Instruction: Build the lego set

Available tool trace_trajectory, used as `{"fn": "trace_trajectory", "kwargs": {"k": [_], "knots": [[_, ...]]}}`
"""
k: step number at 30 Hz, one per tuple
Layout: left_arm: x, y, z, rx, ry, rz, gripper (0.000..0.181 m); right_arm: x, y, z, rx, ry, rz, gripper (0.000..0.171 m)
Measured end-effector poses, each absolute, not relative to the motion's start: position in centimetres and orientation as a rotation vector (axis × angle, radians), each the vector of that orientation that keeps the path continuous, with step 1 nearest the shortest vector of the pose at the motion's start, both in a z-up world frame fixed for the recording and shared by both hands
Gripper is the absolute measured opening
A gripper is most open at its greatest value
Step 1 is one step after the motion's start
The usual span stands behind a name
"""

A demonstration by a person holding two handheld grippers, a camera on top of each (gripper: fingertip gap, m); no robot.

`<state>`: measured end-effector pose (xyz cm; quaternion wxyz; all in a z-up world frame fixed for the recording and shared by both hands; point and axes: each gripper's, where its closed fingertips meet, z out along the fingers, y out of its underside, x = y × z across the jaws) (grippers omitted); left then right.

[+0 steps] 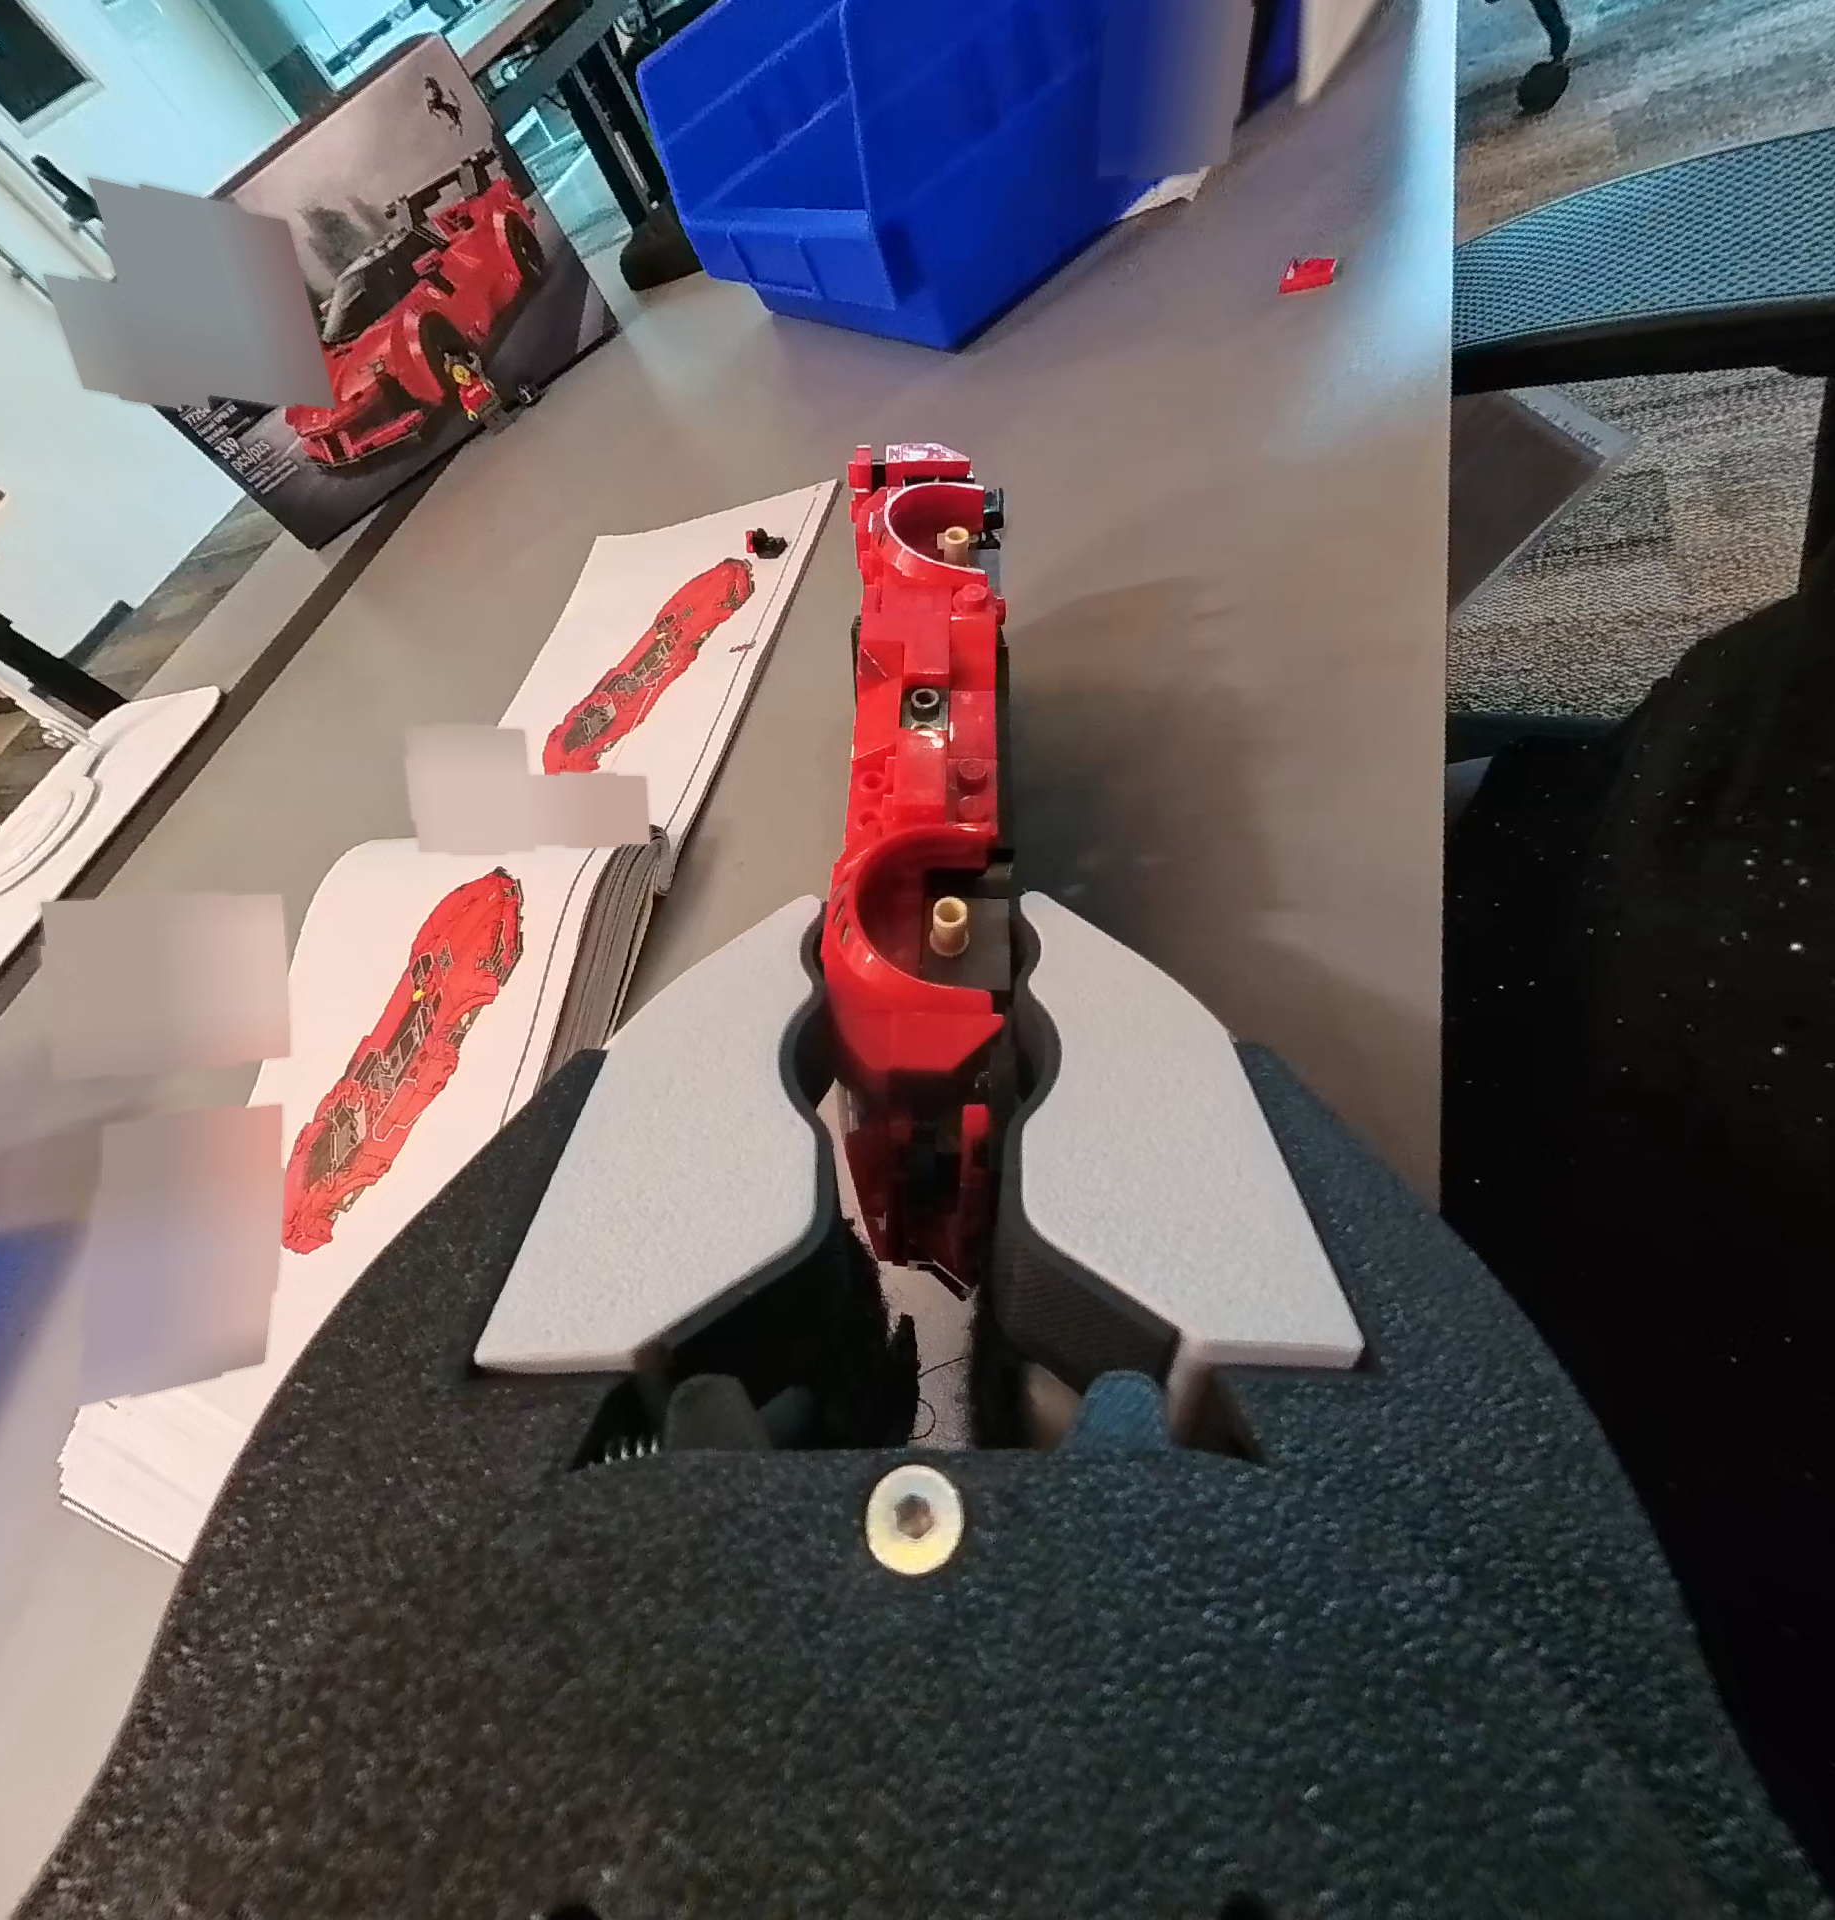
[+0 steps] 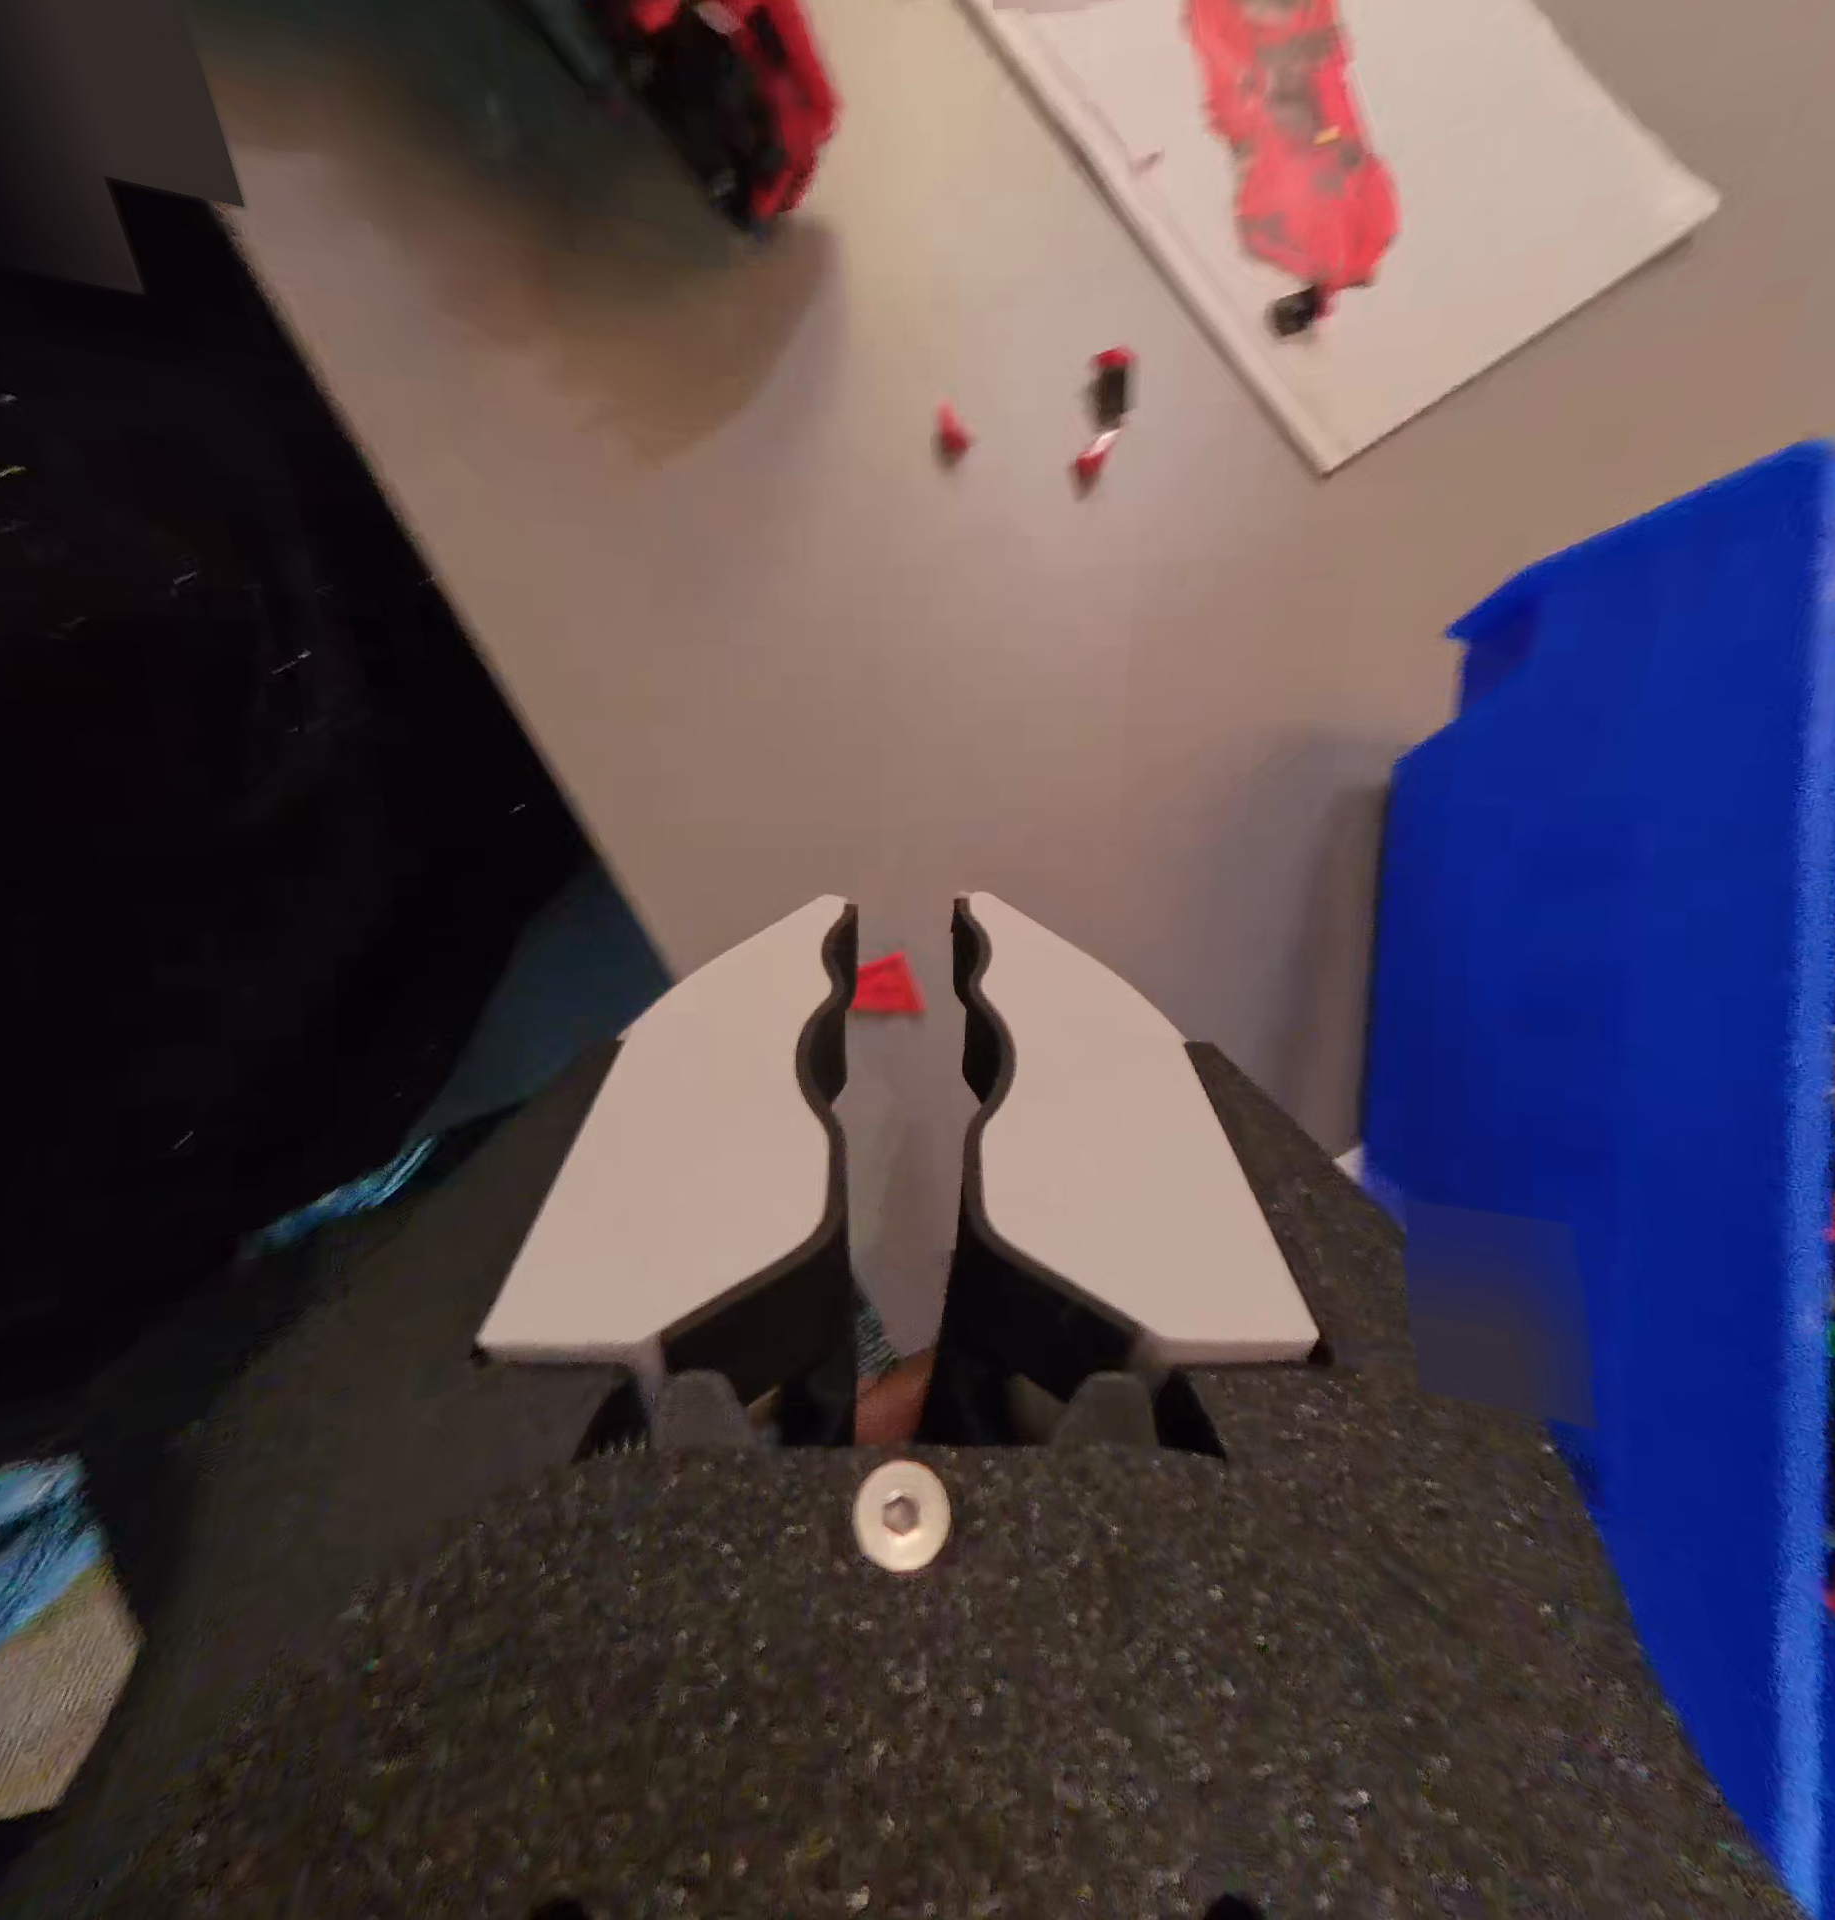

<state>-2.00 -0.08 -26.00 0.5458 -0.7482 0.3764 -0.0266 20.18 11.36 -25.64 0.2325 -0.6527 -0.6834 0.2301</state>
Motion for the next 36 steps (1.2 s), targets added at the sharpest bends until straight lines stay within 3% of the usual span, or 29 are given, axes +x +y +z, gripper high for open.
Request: {"fn": "trace_trajectory", "kwargs": {"k": [5, 10, 12, 14, 23, 36], "knots": [[-2.1, -0.3, -25.9, -1.772, 0.894, -0.060, 0.030, 21.2, 7.9, -27.6, -1.637, -2.041, 0.613, 0.057], [-1.9, -0.2, -25.8, -1.771, 0.894, -0.053, 0.030, 21.0, 8.3, -29.9, -1.422, -2.084, 0.297, 0.061], [-2.1, -0.2, -25.9, -1.770, 0.895, -0.049, 0.030, 21.2, 8.6, -30.5, -1.383, -2.095, 0.212, 0.053], [-1.9, -0.3, -25.9, -1.769, 0.895, -0.045, 0.030, 21.5, 8.8, -31.3, -1.364, -2.108, 0.135, 0.056], [-2.0, -0.1, -26.0, -1.770, 0.893, -0.042, 0.030, 21.7, 7.4, -30.3, -1.244, -2.067, 0.122, 0.010], [-2.0, -0.1, -26.0, -1.768, 0.895, -0.042, 0.030, 20.9, 8.0, -29.0, -1.237, -2.043, 0.191, 0.003]]}}
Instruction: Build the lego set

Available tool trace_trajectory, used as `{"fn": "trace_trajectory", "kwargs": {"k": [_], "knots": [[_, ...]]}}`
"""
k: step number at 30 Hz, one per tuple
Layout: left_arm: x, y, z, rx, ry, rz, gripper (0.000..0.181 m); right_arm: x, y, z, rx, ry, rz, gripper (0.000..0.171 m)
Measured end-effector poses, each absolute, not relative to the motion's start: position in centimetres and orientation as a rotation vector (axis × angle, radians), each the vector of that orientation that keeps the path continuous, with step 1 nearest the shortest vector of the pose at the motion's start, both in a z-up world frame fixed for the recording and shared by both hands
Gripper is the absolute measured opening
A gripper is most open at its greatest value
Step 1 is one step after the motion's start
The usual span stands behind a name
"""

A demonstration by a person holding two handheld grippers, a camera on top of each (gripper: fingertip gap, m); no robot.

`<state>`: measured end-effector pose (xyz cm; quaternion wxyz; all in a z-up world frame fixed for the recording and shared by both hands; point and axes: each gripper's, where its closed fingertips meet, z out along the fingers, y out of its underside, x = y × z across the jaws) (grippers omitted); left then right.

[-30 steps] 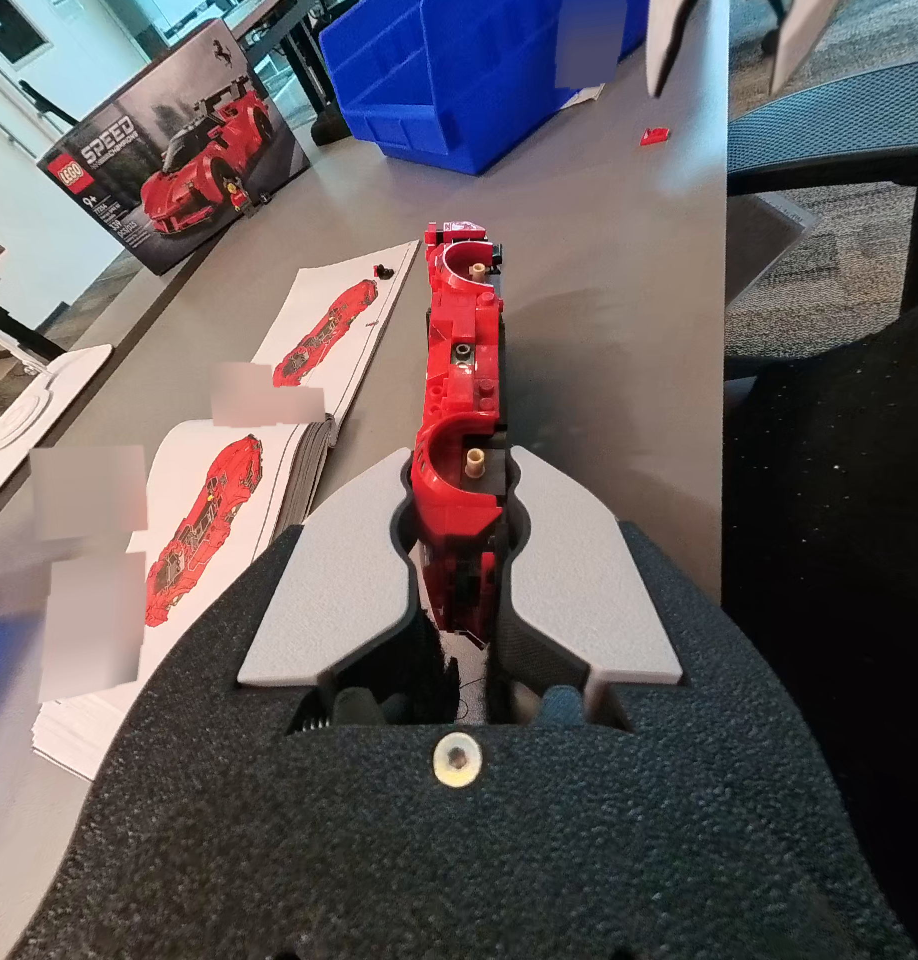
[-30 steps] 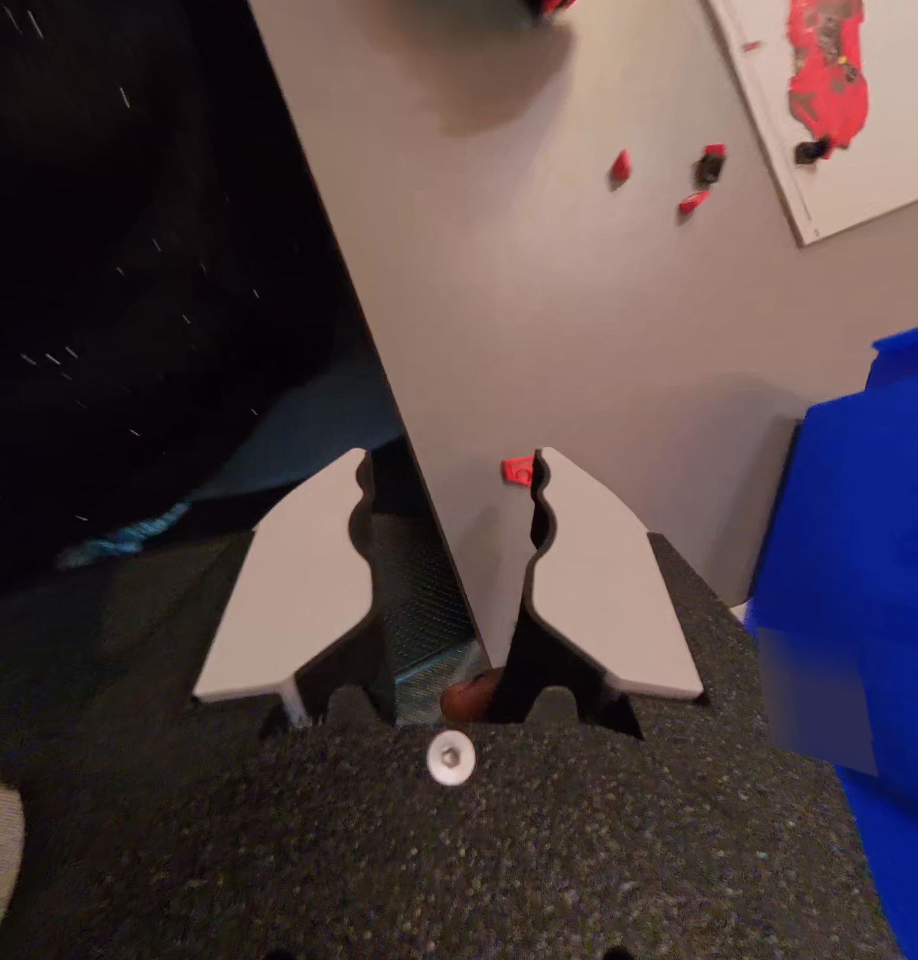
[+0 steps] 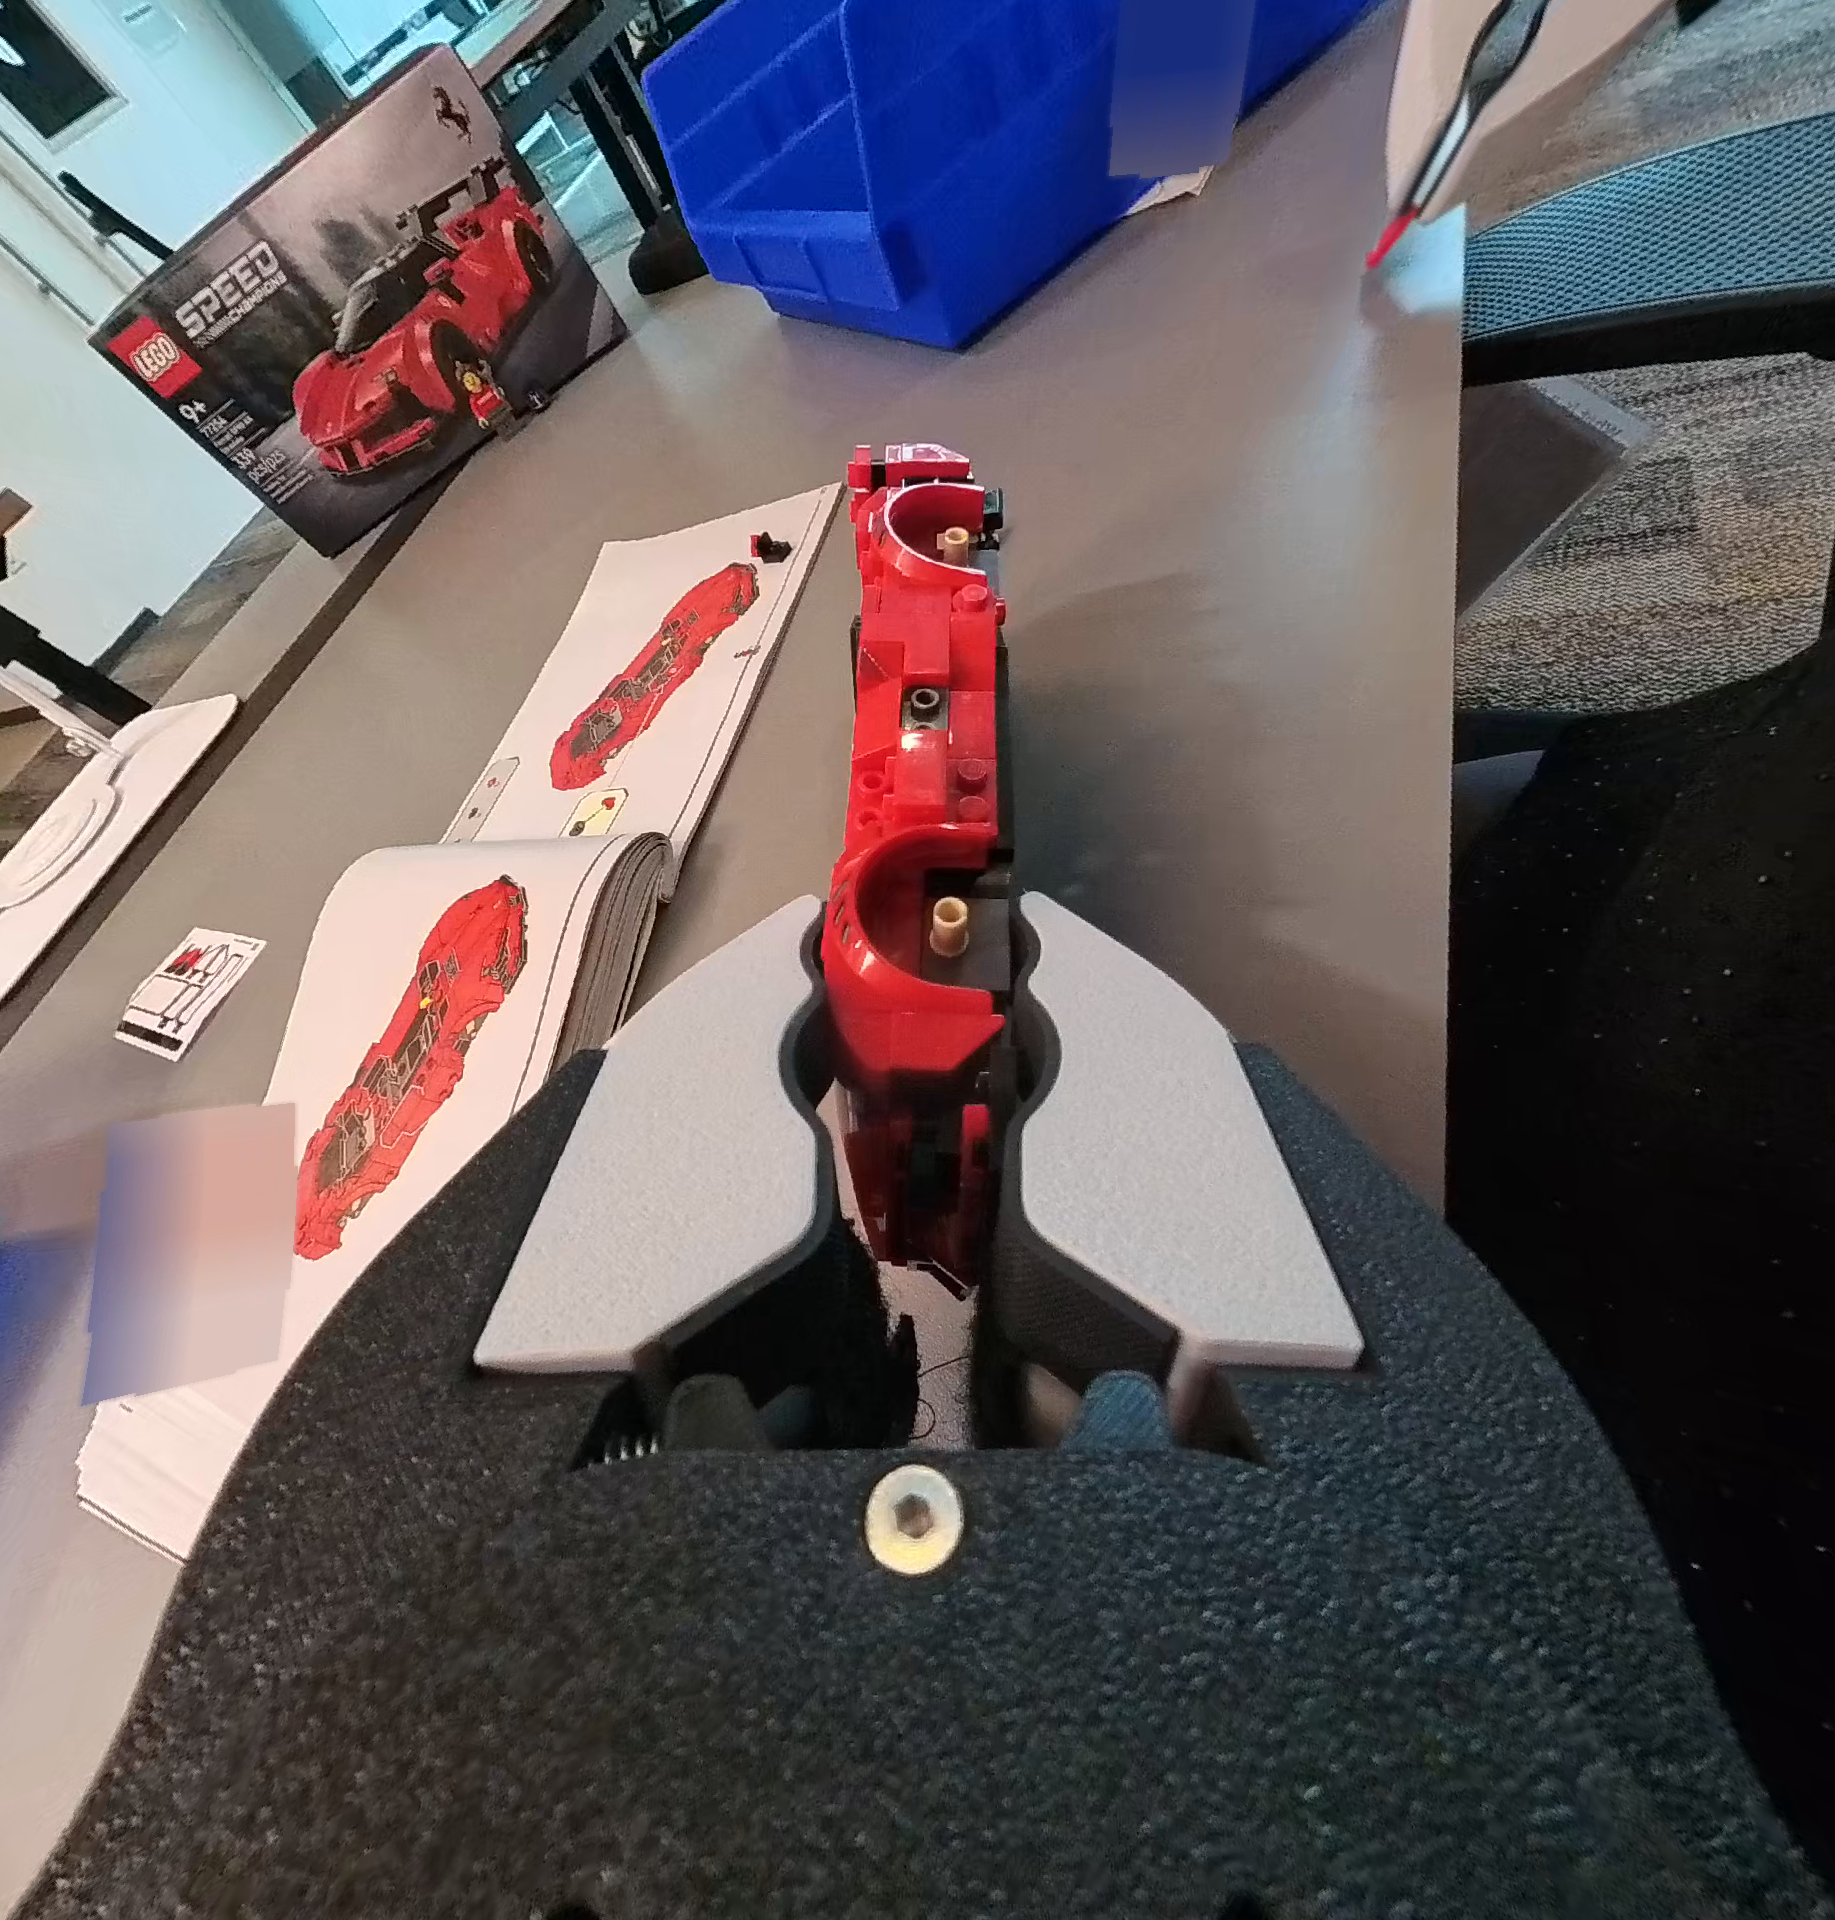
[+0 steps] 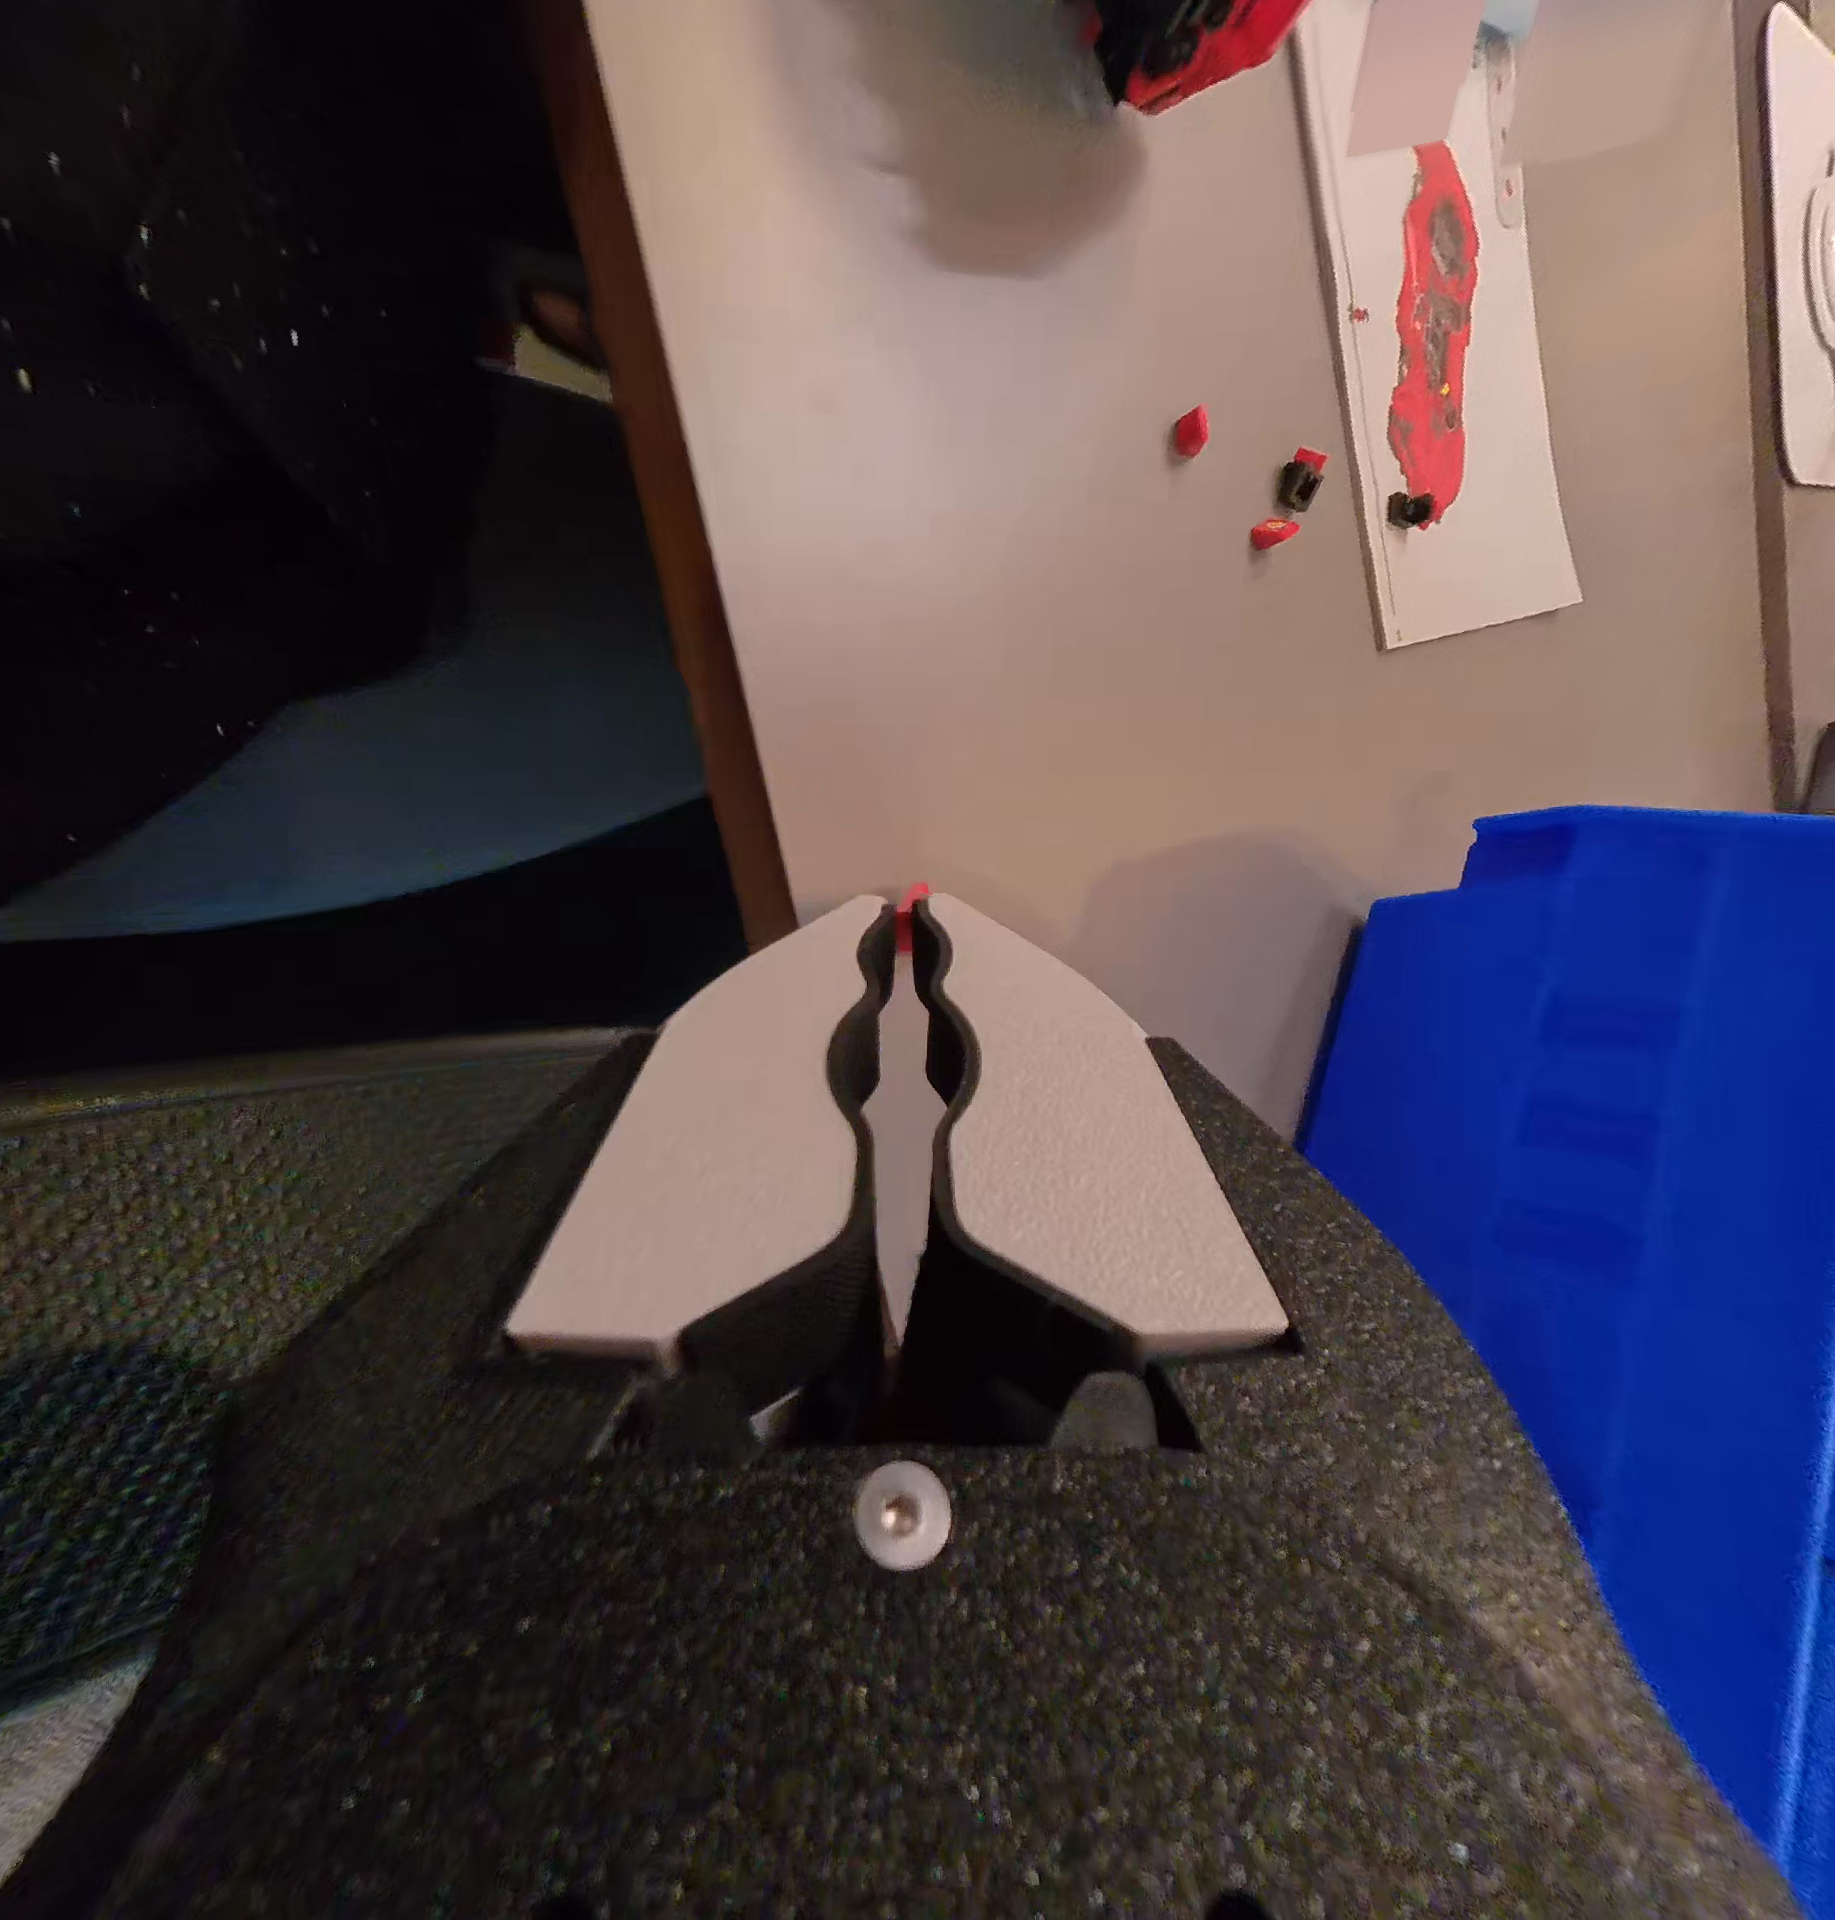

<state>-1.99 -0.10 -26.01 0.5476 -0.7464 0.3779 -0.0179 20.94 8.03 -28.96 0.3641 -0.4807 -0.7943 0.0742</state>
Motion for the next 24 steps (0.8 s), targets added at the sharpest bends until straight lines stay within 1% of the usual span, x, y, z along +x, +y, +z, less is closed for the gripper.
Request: {"fn": "trace_trajectory", "kwargs": {"k": [2, 7, 9, 13, 16, 19, 24], "knots": [[-2.0, -0.1, -26.0, -1.769, 0.895, -0.043, 0.030, 20.2, 7.9, -28.4, -1.338, -2.022, 0.377, 0.003], [-2.0, 0.0, -26.0, -1.768, 0.897, -0.049, 0.030, 16.6, 7.6, -26.1, -1.753, -1.970, 1.105, 0.003], [-2.0, 0.0, -26.0, -1.769, 0.897, -0.053, 0.030, 14.7, 7.3, -25.6, -1.885, -1.965, 1.323, 0.003], [-2.0, 0.0, -26.0, -1.771, 0.896, -0.060, 0.030, 10.3, 6.3, -22.4, -1.931, -1.929, 1.725, 0.003], [-2.1, 0.1, -26.0, -1.771, 0.897, -0.062, 0.030, 7.7, 5.1, -19.8, -1.829, -2.038, 1.821, 0.003], [-2.1, 0.1, -26.0, -1.772, 0.898, -0.069, 0.030, 5.2, 3.6, -18.4, -1.731, -2.248, 1.764, 0.003], [-2.0, 0.2, -26.0, -1.780, 0.897, -0.091, 0.030, 1.1, 2.1, -18.9, -1.706, -2.655, 1.596, 0.003]]}}
